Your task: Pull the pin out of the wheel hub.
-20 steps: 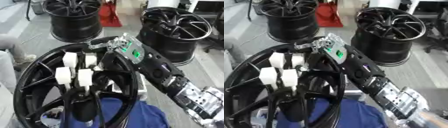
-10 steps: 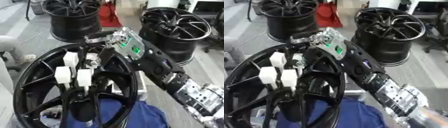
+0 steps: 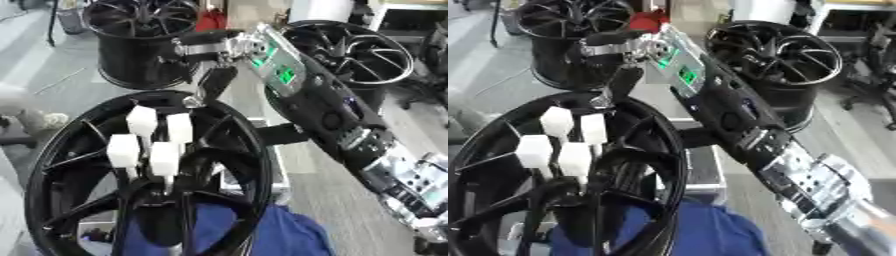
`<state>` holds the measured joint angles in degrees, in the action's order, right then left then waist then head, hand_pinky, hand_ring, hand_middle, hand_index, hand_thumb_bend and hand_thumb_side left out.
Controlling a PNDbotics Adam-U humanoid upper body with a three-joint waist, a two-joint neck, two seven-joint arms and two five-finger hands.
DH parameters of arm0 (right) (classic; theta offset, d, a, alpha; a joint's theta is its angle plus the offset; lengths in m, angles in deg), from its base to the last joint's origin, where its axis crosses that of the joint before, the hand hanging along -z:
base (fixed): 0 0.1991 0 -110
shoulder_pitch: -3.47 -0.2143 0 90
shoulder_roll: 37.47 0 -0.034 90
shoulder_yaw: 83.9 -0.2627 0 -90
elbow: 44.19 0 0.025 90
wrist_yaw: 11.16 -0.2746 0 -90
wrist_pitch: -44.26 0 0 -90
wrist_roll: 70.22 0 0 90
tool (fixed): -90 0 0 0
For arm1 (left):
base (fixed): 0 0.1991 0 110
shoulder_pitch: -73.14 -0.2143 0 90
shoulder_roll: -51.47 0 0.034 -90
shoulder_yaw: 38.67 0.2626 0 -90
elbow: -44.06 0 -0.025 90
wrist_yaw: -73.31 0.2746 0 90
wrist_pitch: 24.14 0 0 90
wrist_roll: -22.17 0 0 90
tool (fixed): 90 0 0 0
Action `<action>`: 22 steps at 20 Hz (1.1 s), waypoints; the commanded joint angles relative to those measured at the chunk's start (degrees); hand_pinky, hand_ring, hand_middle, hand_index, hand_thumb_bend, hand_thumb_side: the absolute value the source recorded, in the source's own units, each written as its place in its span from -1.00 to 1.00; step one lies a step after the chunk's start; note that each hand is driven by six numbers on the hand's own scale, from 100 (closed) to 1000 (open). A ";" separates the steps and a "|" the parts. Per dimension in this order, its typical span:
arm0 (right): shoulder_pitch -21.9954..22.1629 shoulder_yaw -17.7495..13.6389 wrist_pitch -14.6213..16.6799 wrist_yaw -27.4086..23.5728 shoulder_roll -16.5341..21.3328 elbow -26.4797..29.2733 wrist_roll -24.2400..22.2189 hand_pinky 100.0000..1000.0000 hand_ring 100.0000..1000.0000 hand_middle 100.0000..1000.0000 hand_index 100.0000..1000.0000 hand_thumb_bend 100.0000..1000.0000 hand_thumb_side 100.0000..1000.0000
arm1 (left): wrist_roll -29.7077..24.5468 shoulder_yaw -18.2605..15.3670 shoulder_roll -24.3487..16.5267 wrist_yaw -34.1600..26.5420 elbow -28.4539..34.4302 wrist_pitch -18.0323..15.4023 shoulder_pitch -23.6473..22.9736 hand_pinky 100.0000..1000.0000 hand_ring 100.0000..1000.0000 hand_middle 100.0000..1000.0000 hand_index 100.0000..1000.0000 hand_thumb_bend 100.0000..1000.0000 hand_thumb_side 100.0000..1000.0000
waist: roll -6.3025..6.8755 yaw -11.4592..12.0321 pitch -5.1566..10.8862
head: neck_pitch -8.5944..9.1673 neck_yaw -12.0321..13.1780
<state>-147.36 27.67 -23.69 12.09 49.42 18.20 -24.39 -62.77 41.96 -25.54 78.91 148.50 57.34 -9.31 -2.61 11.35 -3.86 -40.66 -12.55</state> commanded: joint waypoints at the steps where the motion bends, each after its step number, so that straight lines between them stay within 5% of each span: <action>1: -0.68 -0.23 0.92 2.07 0.35 -1.04 -3.44 0.27 0.68 0.65 0.84 -0.44 -0.59 | -0.15 -0.06 -1.10 0.07 0.78 -0.04 0.45 0.06 0.20 0.16 0.56 -0.25 -0.16 | 0.47 -0.01 0.63 | 0.77 -0.12; 13: 0.79 0.19 2.95 4.13 -1.65 -4.36 -7.08 0.11 0.52 0.46 0.66 -0.51 -0.66 | -0.20 -0.06 -0.97 0.06 0.81 -0.06 0.42 0.06 0.20 0.16 0.56 -0.25 -0.16 | 0.72 -0.15 0.48 | 0.83 -0.10; 22: 1.44 0.69 2.36 2.99 -3.17 -4.16 -6.25 0.00 0.42 0.18 0.33 -0.63 -0.78 | -0.27 -0.04 -0.87 0.03 0.80 -0.10 0.39 0.06 0.20 0.16 0.56 -0.25 -0.16 | 0.77 -0.12 0.46 | 0.76 -0.25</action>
<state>-144.94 28.38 -25.24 15.49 46.01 13.53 -27.06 -62.78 41.95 -25.54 78.91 148.50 57.33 -9.33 -2.19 11.27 -3.94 -40.65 -12.64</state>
